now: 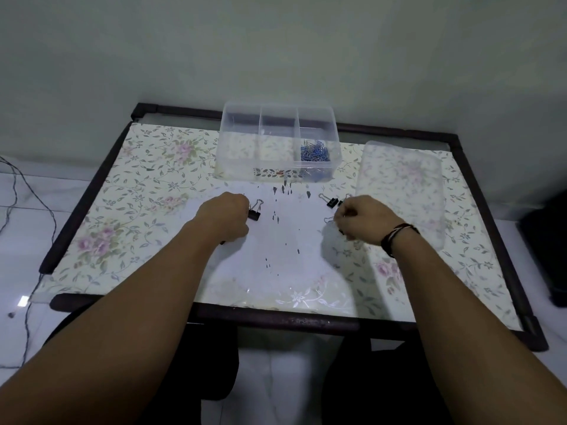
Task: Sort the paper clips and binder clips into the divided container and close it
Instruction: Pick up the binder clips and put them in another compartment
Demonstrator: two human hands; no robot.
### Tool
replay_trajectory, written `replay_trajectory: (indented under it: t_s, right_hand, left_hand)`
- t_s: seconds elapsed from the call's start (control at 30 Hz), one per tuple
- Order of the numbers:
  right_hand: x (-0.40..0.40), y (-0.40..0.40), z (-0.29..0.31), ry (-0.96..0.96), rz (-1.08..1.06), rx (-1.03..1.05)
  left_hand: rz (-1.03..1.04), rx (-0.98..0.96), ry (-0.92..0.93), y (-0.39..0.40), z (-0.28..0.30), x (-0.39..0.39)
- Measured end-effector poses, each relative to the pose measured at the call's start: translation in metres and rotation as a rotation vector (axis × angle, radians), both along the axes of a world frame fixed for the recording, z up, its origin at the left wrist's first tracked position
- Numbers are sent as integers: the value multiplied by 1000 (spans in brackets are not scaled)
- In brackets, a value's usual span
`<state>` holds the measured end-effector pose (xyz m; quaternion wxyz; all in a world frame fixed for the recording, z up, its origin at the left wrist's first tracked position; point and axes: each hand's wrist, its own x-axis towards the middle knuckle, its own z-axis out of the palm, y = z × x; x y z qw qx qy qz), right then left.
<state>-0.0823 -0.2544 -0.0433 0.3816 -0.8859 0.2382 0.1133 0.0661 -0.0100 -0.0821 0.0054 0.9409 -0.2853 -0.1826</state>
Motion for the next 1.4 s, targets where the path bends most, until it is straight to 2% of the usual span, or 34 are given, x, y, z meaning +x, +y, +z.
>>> replay_trajectory:
  t_s: [0.13,0.23,0.3,0.4,0.47,0.57,0.67,0.8,0.87,0.9,1.03,1.1,1.2,1.27,1.33,1.37,1.4]
  right_hand:
    - [-13,3,26,-252,-483,552]
    - [-22,9,27,-230,-629,675]
    - [-24,8,22,-126,-511,514]
    - [-16,-3,8,43,-108,-136]
    - [-5,-8,-3,100,4,-374]
    - [7,-10,-23,167,35,-485]
    - [13,-6,-42,202,52,-609]
    - [19,-1,-49,203,78,-628]
    - [20,-3,-46,199,58,-483]
    - [20,-2,-41,171,16,-330]
    - [21,-2,-12,79,-323,482]
    - [19,-6,-5,133,-377,703]
    - [17,-9,-2,183,-338,920]
    - [17,-8,0,170,-327,1020]
    - [19,-6,2,145,-358,1060]
    - [20,-6,2,133,-391,1062]
    - [21,-6,2,124,-423,1058]
  left_hand:
    - [36,-58,34,-6,-1,0]
    - [105,-124,150,-8,0,-1]
    - [143,-181,213,-9,-1,-3]
    - [117,-165,200,-12,0,-6]
    - [93,-158,158,-13,0,-5]
    - [172,-249,188,-15,3,0]
    - [364,-496,306,-12,19,9]
    - [743,-919,659,-7,33,19]
    - [910,-1111,837,-8,37,17]
    - [973,-1196,919,-9,37,16]
    - [1057,-1418,1250,-8,43,16]
    - [1060,-1464,1339,-7,47,14]
    - [1061,-1537,1397,-5,49,17]
    - [1086,-1511,1379,-5,47,18]
    - [1068,-1328,1247,-7,42,20]
    - [1006,-1154,1071,-8,36,21]
    - [887,-937,813,-8,31,21]
